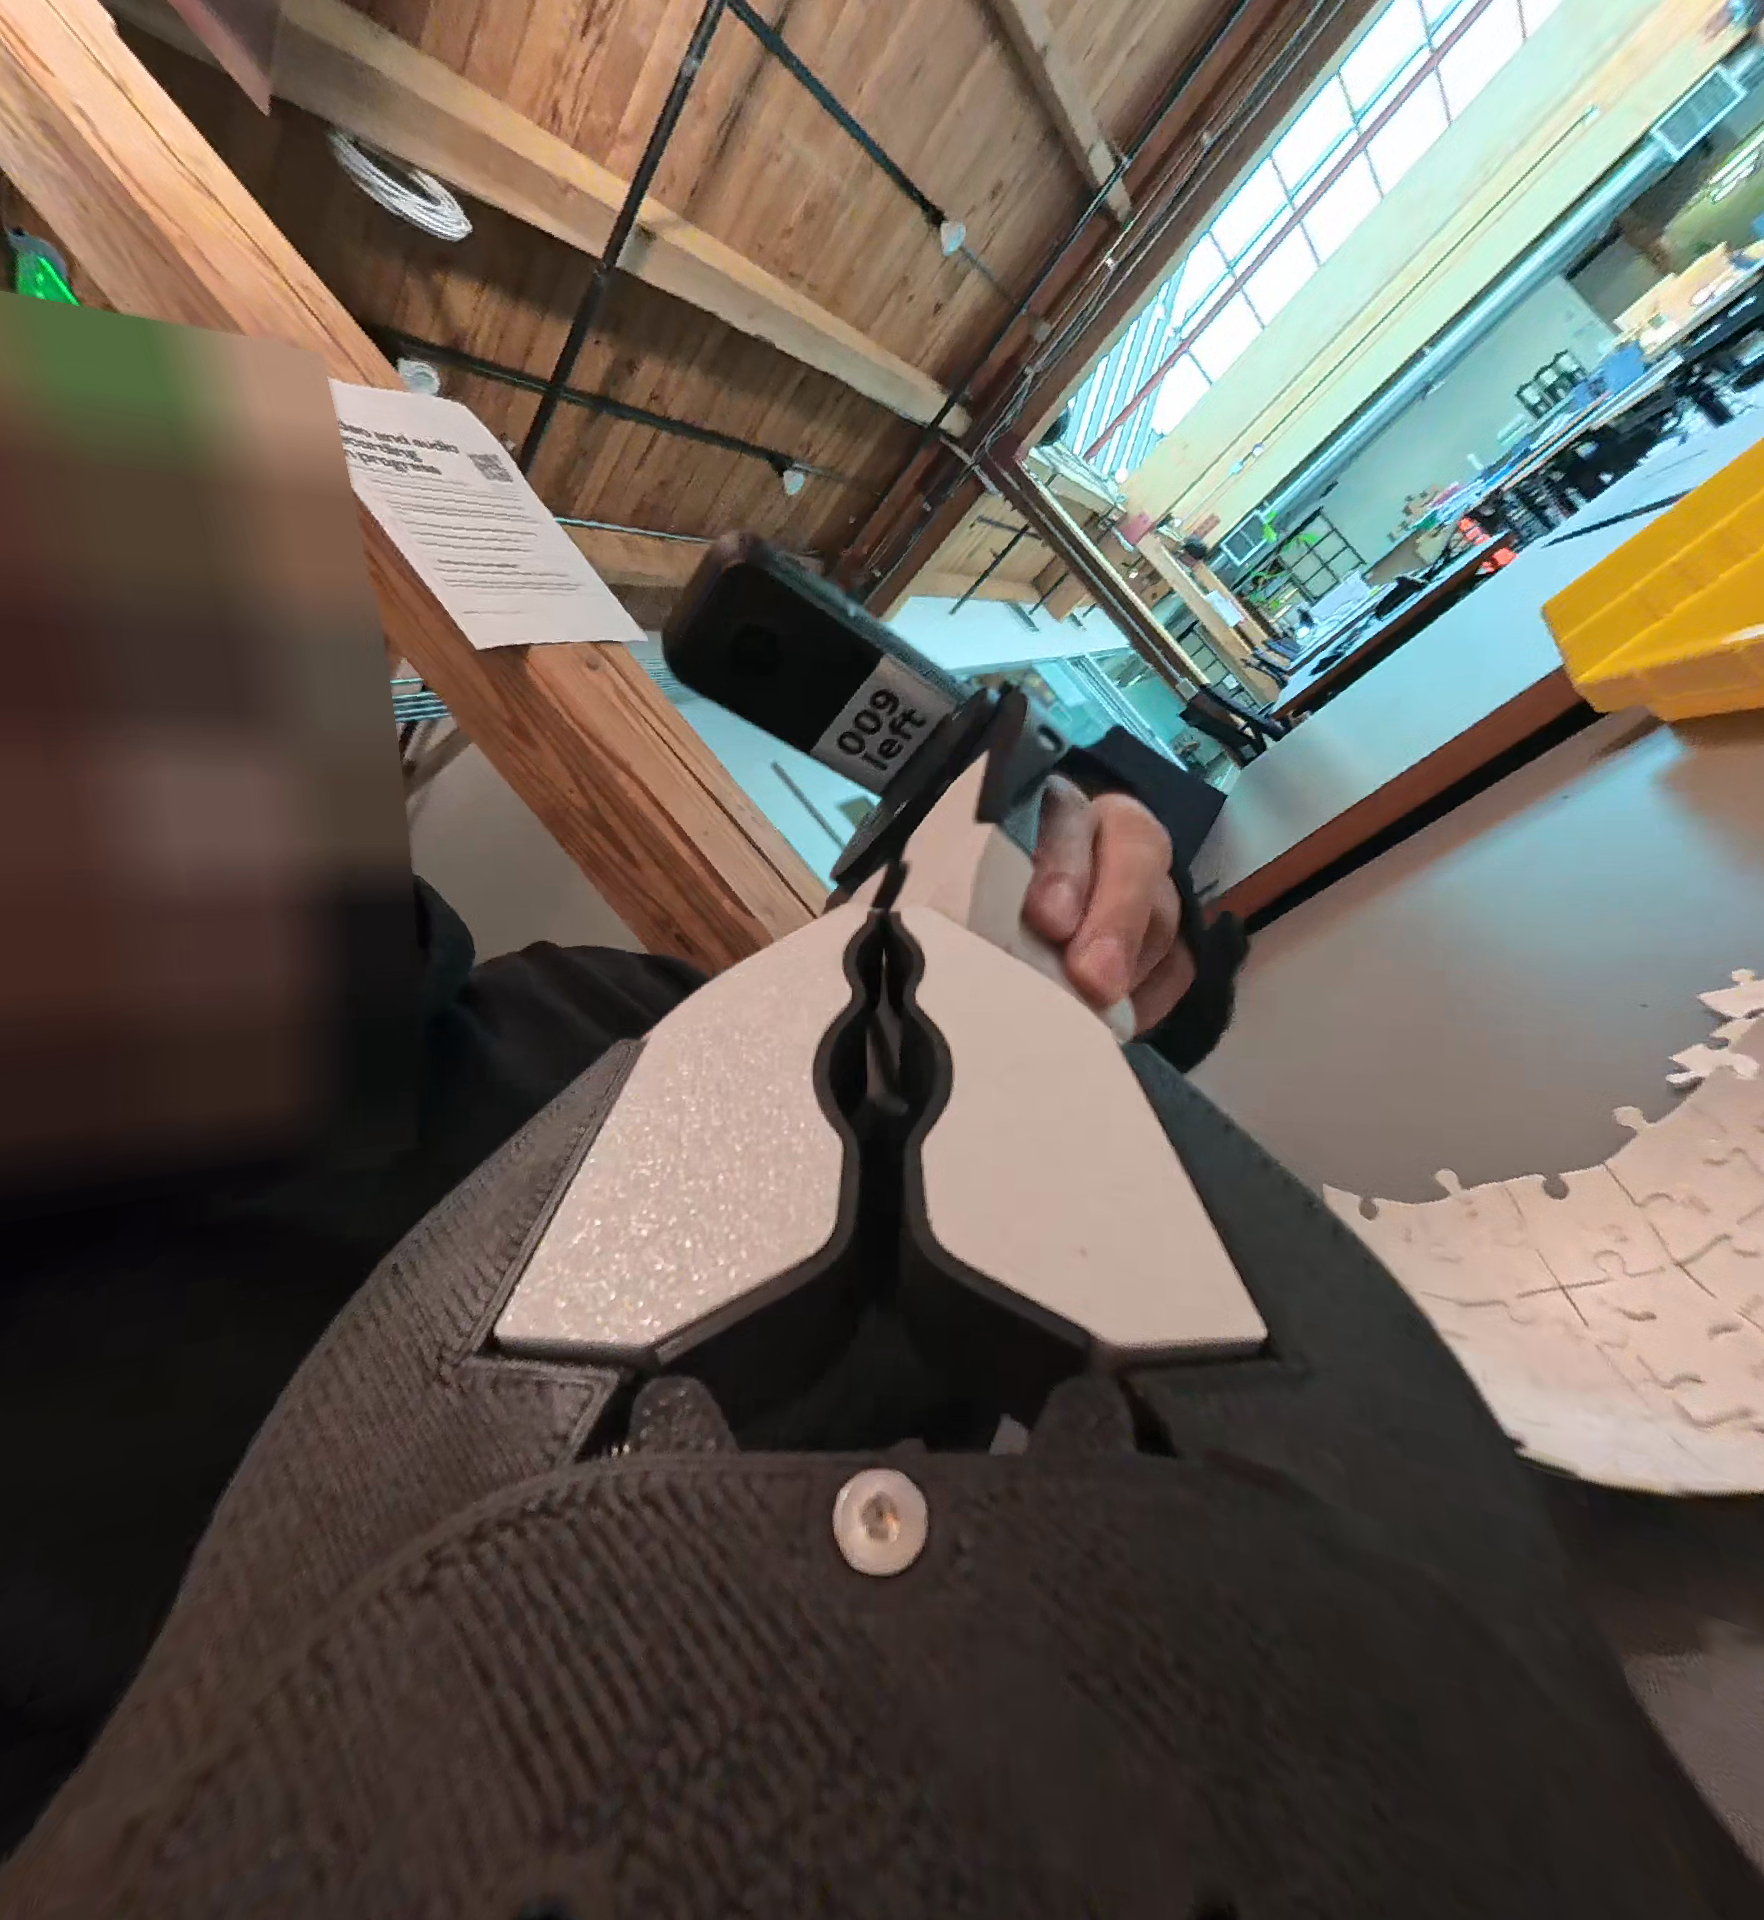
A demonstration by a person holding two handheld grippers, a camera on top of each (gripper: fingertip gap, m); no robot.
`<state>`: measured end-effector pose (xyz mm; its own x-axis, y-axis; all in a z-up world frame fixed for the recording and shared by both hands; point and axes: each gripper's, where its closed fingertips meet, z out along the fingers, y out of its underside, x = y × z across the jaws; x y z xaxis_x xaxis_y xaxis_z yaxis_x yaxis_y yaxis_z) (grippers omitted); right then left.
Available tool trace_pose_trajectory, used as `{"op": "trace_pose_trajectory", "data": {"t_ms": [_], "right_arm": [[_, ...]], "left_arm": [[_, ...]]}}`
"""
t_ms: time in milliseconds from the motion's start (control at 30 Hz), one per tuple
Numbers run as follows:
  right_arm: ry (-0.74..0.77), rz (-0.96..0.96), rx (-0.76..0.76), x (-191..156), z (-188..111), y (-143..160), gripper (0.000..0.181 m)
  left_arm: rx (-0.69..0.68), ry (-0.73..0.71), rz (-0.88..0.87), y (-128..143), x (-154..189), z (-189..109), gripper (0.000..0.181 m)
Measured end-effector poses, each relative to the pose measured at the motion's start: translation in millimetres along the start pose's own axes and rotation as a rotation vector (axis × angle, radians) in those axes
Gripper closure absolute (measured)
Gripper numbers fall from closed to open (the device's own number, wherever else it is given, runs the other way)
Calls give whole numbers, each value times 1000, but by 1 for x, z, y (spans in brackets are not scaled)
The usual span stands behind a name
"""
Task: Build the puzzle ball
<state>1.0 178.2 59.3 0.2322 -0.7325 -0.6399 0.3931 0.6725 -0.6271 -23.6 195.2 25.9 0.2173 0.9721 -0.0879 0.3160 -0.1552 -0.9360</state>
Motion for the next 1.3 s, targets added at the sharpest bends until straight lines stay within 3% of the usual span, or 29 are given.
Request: {"op": "trace_pose_trajectory", "data": {"t_ms": [100, 200, 300, 433, 567, 733, 967, 1067, 1300], "right_arm": [[107, -41, -53, 2, -13, -2, 181], [441, -252, -162, 28, -47, -2, 181], [778, -506, -370, 65, -82, 5, 159], [880, -693, -596, 103, -82, 22, 131], [867, -813, -859, 136, -82, 42, 120], [735, -807, -1105, 157, -90, 54, 124], [635, -627, -1331, 174, -103, 70, 136], [623, -636, -1317, 173, -101, 71, 156], [806, -628, -1240, 162, -113, 69, 158]], "left_arm": [[20, -93, 57, -7, -9, -6, 181], [42, -165, 18, -10, -21, -28, 172], [-2, -255, -31, 5, -35, -48, 155], [-43, -317, -144, 38, -44, -64, 134], [-93, -337, -226, 70, -40, -76, 128], [-218, -349, -219, 107, -26, -93, 127], [-222, -331, -267, 118, -20, -97, 127], [-217, -323, -265, 116, -19, -97, 128], [-188, -334, -294, 110, -21, -92, 130]]}}
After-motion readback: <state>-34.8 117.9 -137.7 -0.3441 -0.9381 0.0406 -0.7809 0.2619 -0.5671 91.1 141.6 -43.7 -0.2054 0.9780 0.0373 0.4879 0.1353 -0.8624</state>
